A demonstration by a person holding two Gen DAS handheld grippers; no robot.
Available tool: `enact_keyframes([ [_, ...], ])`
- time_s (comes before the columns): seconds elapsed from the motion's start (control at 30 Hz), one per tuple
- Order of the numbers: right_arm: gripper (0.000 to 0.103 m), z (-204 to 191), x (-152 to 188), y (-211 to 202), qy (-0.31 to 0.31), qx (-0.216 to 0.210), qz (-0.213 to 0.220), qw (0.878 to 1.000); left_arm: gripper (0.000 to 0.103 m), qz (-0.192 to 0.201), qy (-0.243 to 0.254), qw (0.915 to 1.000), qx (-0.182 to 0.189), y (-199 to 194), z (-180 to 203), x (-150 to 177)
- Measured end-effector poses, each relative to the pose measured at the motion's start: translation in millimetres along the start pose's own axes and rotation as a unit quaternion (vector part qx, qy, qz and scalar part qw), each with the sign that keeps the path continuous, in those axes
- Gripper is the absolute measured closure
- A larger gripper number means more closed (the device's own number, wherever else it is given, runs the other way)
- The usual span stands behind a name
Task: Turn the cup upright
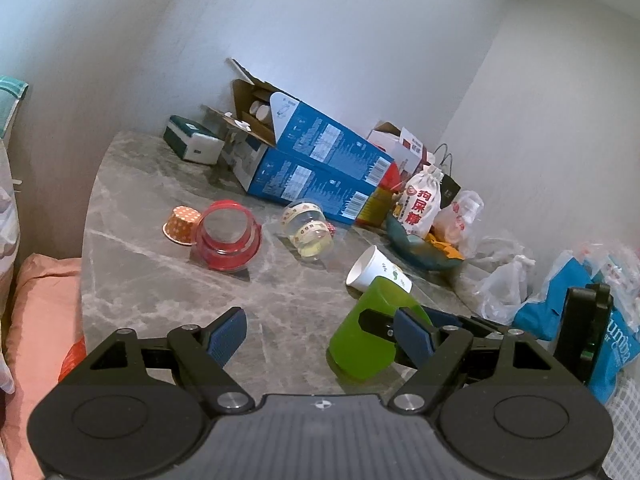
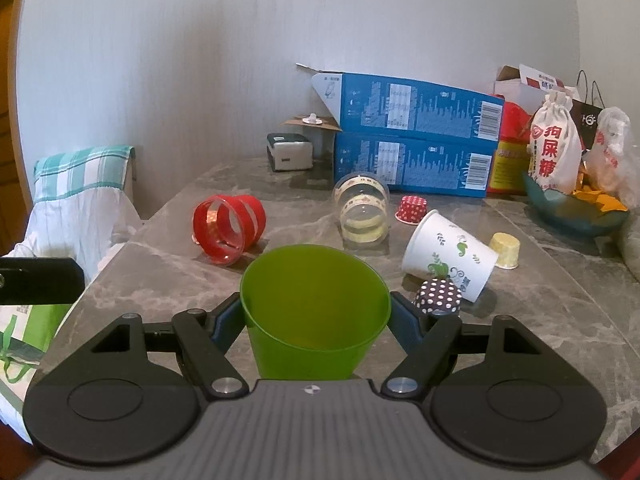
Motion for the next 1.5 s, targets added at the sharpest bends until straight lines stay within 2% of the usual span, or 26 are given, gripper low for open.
enact_keyframes([
  [0.37,0.024,-9,-2,7,-0.008,0.002,-0.002,1.000,0.020,-0.007,-0.007,0.9999,-0.007,-2,-7,5],
  [0.53,0.013,-12,1,11,-0.009,-0.002,-0.004,1.000,0.020,-0.009,-0.008,0.9999,-0.012,-4,-9,7],
  [0.87,0.002,-11,12,11,0.013,-0.018,0.000,1.000,0.018,-0.013,-0.004,0.9997,-0.020,-3,-9,11],
  [0.97,0.002,-6,16,-11,0.031,-0.018,0.020,0.999,0.009,0.008,0.030,0.9988,-0.037,-10,-5,7],
  [1.0,0.001,-4,16,-24,0.040,-0.020,0.033,0.998,0.000,0.020,0.050,0.9970,-0.055,-13,-2,6],
  [1.07,0.001,-1,13,-52,0.054,-0.022,0.055,0.997,0.000,0.028,0.098,0.9910,-0.087,-17,8,2],
  [1.1,0.001,1,11,-65,0.057,-0.022,0.062,0.996,0.000,0.027,0.114,0.9889,-0.091,-18,14,1],
  [1.27,0.001,6,1,-105,0.055,0.017,0.035,0.998,0.000,0.011,0.164,0.9831,-0.081,-24,50,-9],
  [1.4,0.001,12,-4,-117,0.067,-0.004,0.000,0.998,0.000,-0.010,0.165,0.9836,-0.072,-25,65,-14],
  [1.5,0.001,22,-5,-121,0.078,0.003,-0.006,0.997,0.000,-0.016,0.163,0.9835,-0.076,-22,70,-17],
])
Point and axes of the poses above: each gripper's, at about its wrist camera, not at the fingertips, and y roughly the way its jaws point, z to its right, x to its underside, the point moved 7 cm from there along y, roughly the way its jaws point, and after that the axes turned 8 degrees about -x, right-handed, at the moved point
